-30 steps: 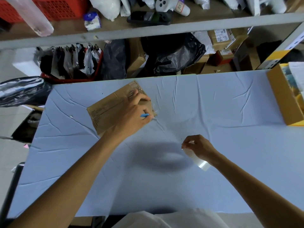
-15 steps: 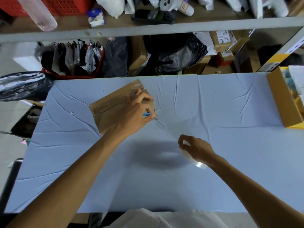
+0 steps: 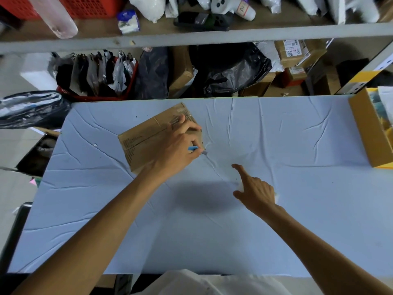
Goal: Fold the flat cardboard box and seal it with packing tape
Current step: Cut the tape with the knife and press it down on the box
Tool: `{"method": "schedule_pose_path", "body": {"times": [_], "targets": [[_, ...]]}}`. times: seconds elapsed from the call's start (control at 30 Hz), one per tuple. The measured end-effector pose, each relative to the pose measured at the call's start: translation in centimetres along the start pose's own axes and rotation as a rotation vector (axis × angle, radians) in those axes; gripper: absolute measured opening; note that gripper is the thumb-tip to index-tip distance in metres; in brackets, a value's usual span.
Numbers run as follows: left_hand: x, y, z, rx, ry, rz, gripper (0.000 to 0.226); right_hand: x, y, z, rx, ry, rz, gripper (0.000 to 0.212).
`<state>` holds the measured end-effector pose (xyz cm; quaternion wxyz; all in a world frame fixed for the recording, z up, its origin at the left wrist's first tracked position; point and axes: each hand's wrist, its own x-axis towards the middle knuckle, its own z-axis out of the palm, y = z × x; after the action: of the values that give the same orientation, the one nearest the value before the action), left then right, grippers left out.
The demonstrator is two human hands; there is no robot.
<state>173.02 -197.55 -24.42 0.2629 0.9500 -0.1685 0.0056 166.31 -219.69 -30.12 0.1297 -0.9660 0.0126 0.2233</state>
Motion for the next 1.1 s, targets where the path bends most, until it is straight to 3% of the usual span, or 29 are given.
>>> {"method": "schedule_pose_path", "body": {"times": [0.13, 0.2, 0.27, 0.47, 0.67, 0.8, 0.97, 1.1], "targets": [[-0.1, -0.1, -0.2, -0.002, 0.001, 0.006, 0.015, 0.8, -0.4, -0.8, 0.169, 0.088, 0.03, 0.034], [0.0, -0.2, -0.2, -0.017, 0.006, -0.003, 0.014, 1.0, -0.4, -0.9, 0.251, 0.107, 0.029, 0.029], [0.1, -0.2, -0.1, -0.021, 0.012, -0.002, 0.014, 1.0, -0.5, -1.0, 0.258, 0.114, -0.006, 0.031], [0.1, -0.4, 0.2, -0.027, 0.025, 0.003, 0.013, 1.0, -0.4, -1.1, 0.272, 0.056, -0.094, 0.063], [-0.6, -0.7, 0.4, 0.012, 0.07, 0.082, 0.016, 1.1, 0.0, -0.9, 0.457, 0.163, -0.162, 0.048], [-2.6, -0.5, 1.2, -0.023, 0.193, 0.212, 0.017, 1.3, 0.2, 0.2, 0.31, 0.149, -0.203, 0.055], [-7.7, -2.4, 6.3, -0.285, -0.133, -0.08, 0.015, 0.4, 0.6, 2.4, 0.099, -0.002, -0.183, 0.064], [-9.6, -4.4, 10.7, -0.42, -0.197, -0.464, 0.015, 0.3, 1.1, 3.8, 0.037, -0.008, -0.173, 0.07]]}}
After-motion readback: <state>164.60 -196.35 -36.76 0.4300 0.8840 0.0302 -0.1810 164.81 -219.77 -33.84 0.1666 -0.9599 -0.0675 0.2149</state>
